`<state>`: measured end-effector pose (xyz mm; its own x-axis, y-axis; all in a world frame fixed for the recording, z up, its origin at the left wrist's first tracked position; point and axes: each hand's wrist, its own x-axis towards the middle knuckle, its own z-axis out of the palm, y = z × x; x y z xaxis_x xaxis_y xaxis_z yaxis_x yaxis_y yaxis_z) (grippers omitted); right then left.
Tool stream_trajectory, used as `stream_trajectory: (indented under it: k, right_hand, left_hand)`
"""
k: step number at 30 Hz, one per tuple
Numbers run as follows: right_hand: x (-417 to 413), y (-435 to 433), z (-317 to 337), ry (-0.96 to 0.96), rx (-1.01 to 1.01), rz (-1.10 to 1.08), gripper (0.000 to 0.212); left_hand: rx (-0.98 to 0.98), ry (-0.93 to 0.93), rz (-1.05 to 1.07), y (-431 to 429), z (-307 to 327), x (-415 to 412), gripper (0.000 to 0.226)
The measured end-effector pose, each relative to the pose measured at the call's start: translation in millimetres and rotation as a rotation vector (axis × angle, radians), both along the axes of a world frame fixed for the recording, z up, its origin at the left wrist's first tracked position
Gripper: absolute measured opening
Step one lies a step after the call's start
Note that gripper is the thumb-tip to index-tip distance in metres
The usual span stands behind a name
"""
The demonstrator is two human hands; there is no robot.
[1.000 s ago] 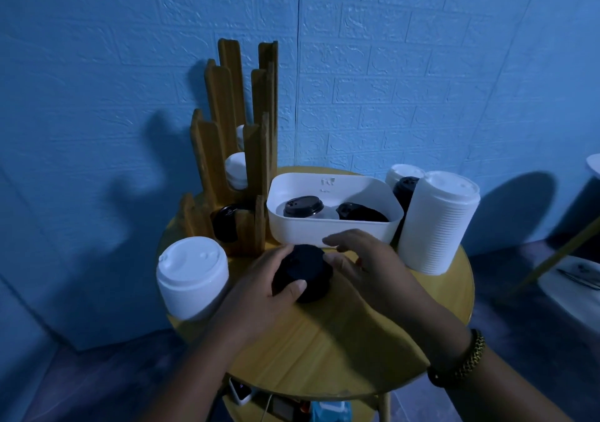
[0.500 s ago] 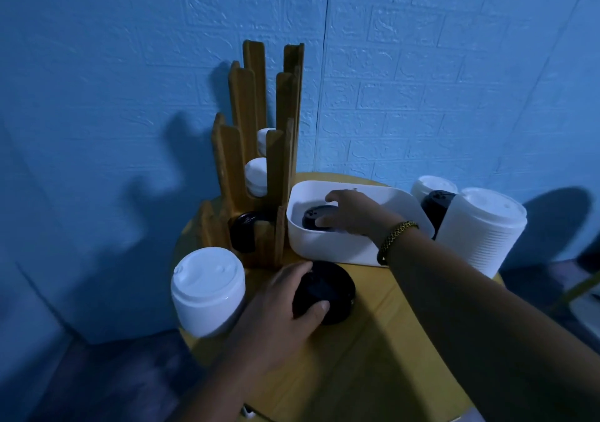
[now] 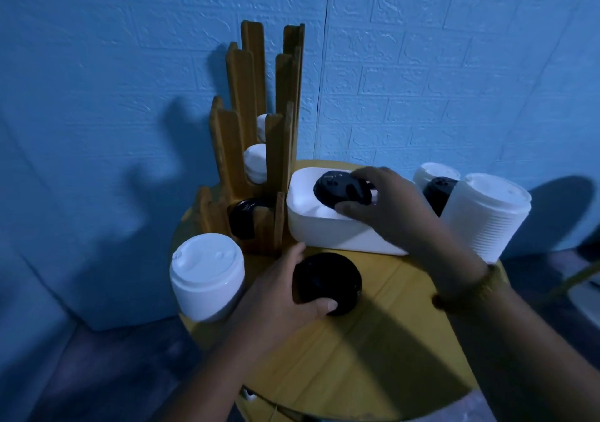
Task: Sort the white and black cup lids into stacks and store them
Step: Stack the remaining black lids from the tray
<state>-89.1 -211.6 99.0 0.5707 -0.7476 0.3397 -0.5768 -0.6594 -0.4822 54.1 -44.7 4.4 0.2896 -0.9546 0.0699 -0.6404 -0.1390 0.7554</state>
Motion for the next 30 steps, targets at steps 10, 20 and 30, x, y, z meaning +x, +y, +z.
stream_trajectory:
  k: [10, 20, 30]
  right_hand:
    - [-46.7, 78.9, -69.2, 0.056, 0.176, 0.112, 0.07]
    - [-35.4, 67.2, -66.0, 0.187, 0.155, 0.231, 0.071]
    - [-27.6, 61.7, -56.1, 0.364, 0.039, 0.267, 0.07]
  left_hand:
    - [0.018, -0.035, -0.049, 4.9, -0.1, -1.4, 0.102]
    - [0.026, -0.025, -0.049, 2.6, -1.5, -0.1, 0.104]
    - [0.045, -0.045, -0.095, 1.2, -1.3, 0.3, 0.102]
